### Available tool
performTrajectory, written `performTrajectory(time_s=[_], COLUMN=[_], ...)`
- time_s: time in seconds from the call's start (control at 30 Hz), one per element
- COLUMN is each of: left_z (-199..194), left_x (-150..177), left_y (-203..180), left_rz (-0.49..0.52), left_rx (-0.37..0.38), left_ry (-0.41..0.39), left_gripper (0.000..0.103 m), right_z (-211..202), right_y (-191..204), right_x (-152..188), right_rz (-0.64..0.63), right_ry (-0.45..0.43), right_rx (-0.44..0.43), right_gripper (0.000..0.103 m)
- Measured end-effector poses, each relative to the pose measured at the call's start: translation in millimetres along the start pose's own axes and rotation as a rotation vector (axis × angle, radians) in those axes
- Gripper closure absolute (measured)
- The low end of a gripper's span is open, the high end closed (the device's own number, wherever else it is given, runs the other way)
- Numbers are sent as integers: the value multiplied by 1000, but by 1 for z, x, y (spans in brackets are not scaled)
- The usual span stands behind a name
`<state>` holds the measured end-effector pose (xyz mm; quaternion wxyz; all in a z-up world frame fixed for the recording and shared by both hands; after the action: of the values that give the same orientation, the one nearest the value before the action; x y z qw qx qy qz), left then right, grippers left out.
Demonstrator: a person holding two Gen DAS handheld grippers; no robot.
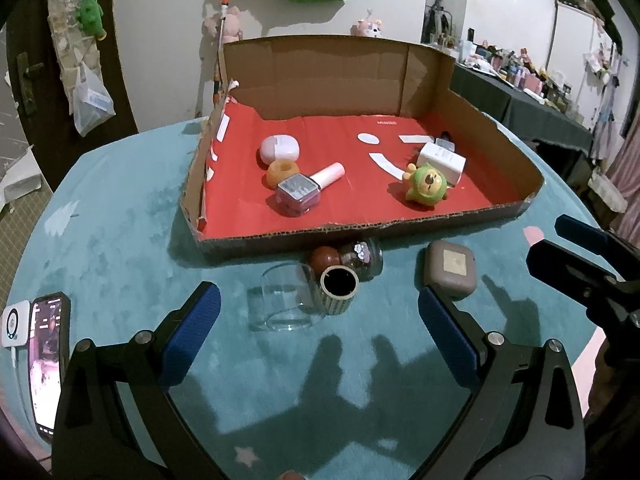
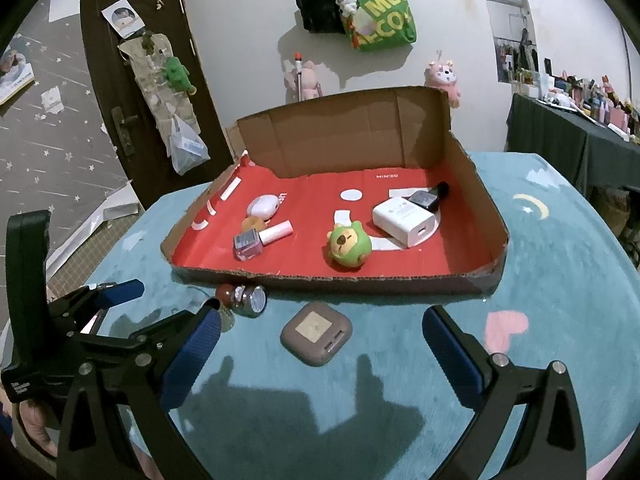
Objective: Organize rigid objects
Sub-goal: 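Move both grippers back out of the box toward the items on the table, then grasp the clear glass cup with the left gripper while the right gripper grasps the brown square case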
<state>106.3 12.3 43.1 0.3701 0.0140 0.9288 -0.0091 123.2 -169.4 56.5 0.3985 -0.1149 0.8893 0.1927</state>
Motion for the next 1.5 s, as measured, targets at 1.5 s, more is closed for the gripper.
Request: performTrajectory(time_s=[1.5], left_z=[46], left_x=[27], left_y=[51], left_rz=[-122], left_rx=[6], left_ry=[123], left_gripper=[17], right_z=[63], right_y=[-9], right_x=[27], right_rz=[4], right_ry=[166], right_rx=[26], right_gripper=[4])
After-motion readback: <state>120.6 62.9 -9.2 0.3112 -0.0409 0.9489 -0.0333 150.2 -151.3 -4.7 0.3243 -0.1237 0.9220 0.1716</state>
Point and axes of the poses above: each gripper's, at about its wrist camera, not at the fingertips, and z roughly the way its jaws point, y to its left, x to its underside, the point moved 3 cm from there along z, roughly the way its jaws point, and after that the axes turned 2 degrees about z, right-handed, at the moved point
